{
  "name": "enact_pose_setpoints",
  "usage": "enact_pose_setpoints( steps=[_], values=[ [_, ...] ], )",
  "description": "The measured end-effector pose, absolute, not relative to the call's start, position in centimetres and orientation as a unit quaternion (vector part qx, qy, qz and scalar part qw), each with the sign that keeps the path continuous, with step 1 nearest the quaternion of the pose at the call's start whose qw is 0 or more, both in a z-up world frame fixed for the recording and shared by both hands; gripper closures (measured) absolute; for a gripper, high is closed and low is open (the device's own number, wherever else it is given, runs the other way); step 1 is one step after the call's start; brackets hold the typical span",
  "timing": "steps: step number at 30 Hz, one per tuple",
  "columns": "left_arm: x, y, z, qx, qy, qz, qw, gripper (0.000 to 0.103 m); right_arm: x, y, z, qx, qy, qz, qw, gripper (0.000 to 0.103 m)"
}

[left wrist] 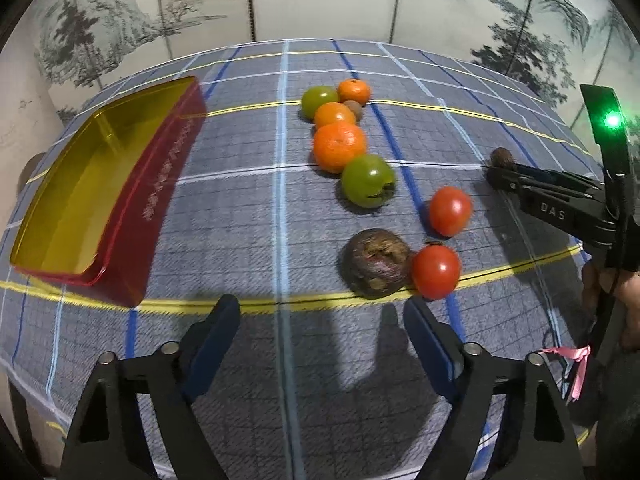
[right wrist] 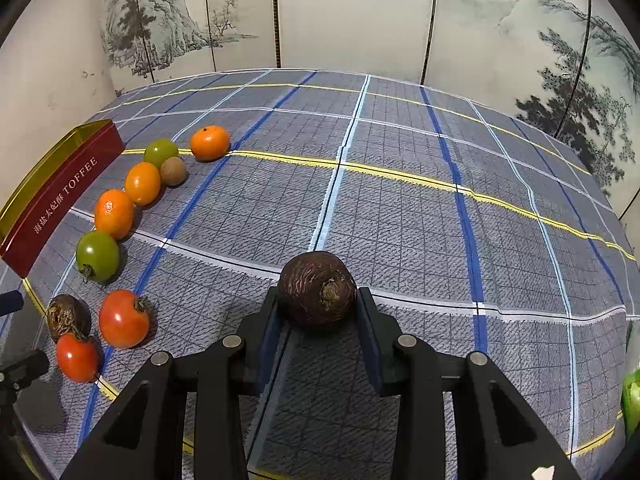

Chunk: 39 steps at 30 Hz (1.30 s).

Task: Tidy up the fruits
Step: 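Grasp the other dark brown fruit with the left gripper while the right gripper holds its fruit, then carry the dark brown fruit over the gold tin and open the left gripper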

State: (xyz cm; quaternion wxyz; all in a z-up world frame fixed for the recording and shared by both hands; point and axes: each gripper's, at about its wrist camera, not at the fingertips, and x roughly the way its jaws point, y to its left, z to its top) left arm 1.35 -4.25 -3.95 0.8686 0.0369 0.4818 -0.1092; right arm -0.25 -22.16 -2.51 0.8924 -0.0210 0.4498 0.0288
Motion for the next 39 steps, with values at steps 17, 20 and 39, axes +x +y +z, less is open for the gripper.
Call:
enact_pose_setpoints(
  steps=[17,20,39],
  values=[
    [4.0,-6.1,-4.8,0.044,0.481,-0.143,0.864,0.054,-0.4,-22.2,-2.4,-0.016,0.450,0.031,0.892,0.069],
    [4.0,-5.9,-4.8,0.044,0.478,-0.140,0.866,0.062,-0.4,-22.2,-2.4,-0.016,0.450,0.031,0.892,0.069],
    [3.4,-2.1,-1.4,0.023,0.447,-0.106,0.888,0.062,-0.4,-22.2,-2.5,-0.018,0.449,0.030,0.893,0.069]
  ],
)
